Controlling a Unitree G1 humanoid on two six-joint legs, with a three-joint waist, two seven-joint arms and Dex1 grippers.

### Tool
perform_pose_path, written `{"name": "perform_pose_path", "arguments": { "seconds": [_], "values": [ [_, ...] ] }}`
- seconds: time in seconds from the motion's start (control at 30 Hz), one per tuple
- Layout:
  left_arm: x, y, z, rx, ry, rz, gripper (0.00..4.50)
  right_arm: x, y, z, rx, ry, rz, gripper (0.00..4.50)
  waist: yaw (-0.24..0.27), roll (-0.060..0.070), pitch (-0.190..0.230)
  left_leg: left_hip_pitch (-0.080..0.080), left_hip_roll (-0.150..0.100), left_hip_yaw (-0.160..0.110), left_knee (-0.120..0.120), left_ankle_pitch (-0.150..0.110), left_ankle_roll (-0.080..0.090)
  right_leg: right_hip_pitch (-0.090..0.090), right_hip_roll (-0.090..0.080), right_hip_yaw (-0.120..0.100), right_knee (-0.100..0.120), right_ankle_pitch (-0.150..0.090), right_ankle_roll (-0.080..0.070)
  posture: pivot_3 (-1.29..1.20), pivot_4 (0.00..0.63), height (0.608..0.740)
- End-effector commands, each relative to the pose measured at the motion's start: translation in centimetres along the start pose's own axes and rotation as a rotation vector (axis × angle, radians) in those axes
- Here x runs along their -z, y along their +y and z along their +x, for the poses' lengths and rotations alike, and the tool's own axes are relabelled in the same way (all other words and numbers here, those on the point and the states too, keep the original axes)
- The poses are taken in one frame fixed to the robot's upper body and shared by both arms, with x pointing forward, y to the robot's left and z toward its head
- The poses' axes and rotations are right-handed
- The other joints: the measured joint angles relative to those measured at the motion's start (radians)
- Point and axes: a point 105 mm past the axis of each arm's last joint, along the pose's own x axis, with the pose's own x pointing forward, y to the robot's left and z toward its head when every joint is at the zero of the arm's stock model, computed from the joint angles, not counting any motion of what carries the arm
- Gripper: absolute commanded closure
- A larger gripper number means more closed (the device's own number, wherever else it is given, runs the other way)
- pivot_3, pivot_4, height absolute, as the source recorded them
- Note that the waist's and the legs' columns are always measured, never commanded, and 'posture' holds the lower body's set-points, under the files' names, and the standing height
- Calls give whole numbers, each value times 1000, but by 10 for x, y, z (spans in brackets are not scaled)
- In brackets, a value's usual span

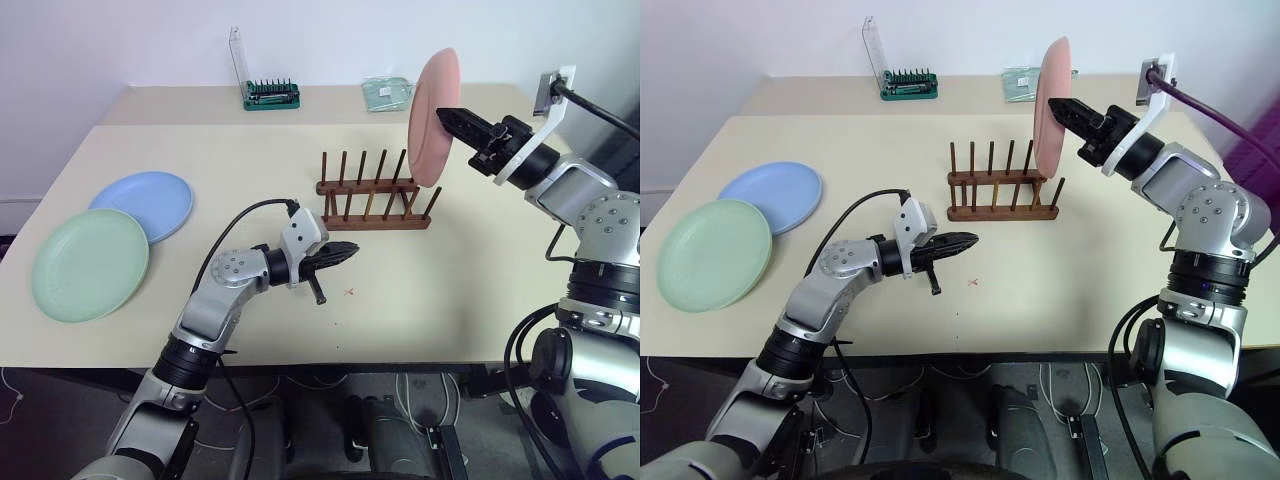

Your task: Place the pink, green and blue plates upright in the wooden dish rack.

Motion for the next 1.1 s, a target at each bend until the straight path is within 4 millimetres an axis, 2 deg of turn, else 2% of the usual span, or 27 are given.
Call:
{"name": "perform_pose_path", "arguments": {
  "seconds": [0.03,0.13,0.17,0.23,0.37,0.57,0.63,0.7,0.73,0.83,0.93,1.0,1.1],
  "values": [
    [-12,-2,0,5,-39,23,4500,-17,0,0,-8,-23,-19,4450,0,0,0,0,0,0,0,0,0,0,0,0,0,0,0,0,150,730],
    [-11,-2,0,5,-37,22,4500,-14,-9,1,13,-11,10,4450,0,0,0,0,0,0,0,0,0,0,0,0,0,0,0,0,150,730],
    [-11,-2,0,4,-37,22,4500,-14,-11,1,17,-11,19,3984,0,0,0,0,0,0,0,0,0,0,0,0,0,0,0,0,150,730],
    [-11,-2,0,2,-38,21,4500,-16,-15,2,26,-21,32,3572,0,0,0,0,0,0,0,0,0,0,0,0,0,0,0,0,150,730],
    [-11,-2,-1,-10,-37,12,4500,-29,-18,2,83,-78,-76,1667,0,0,0,0,0,0,0,0,0,0,0,0,0,0,0,0,150,730],
    [-11,1,-3,-40,-45,-1,4500,-55,-38,-8,258,-175,-276,1667,0,0,0,0,0,0,0,0,0,0,0,0,0,-1,1,0,150,730],
    [-13,8,-6,-78,-53,-44,4500,-66,-34,-12,285,-199,-407,1667,1,0,0,0,0,0,0,0,0,0,0,0,0,-1,1,0,150,730],
    [-21,31,-15,-212,-98,-83,3975,-77,-19,-13,263,-218,-553,1629,0,1,1,0,0,0,0,0,0,0,0,0,0,-1,1,0,150,730],
    [-28,47,-24,-308,-143,-115,3675,-79,-5,-11,216,-212,-632,1629,0,1,1,0,0,0,-1,0,0,-1,0,0,0,-1,1,0,150,730],
    [-39,85,-57,-582,-161,-47,2287,-67,38,0,35,-145,-796,1629,-9,1,1,0,0,0,-1,0,0,-2,1,1,0,1,5,0,150,730],
    [-45,131,-117,-967,-128,20,864,-20,82,18,-195,-2,-873,1629,-22,1,1,1,1,-1,-2,0,0,-1,4,1,1,1,4,0,150,730],
    [-48,146,-154,-1140,-116,19,864,14,101,28,-305,81,-882,1629,-30,1,1,2,2,-1,-3,0,0,-1,4,1,1,0,4,0,150,730],
    [-53,151,-193,-1298,-143,-46,864,50,114,33,-393,151,-880,1629,-23,0,1,2,3,-1,-3,0,0,-1,4,0,2,0,3,0,150,730]
  ]
}}
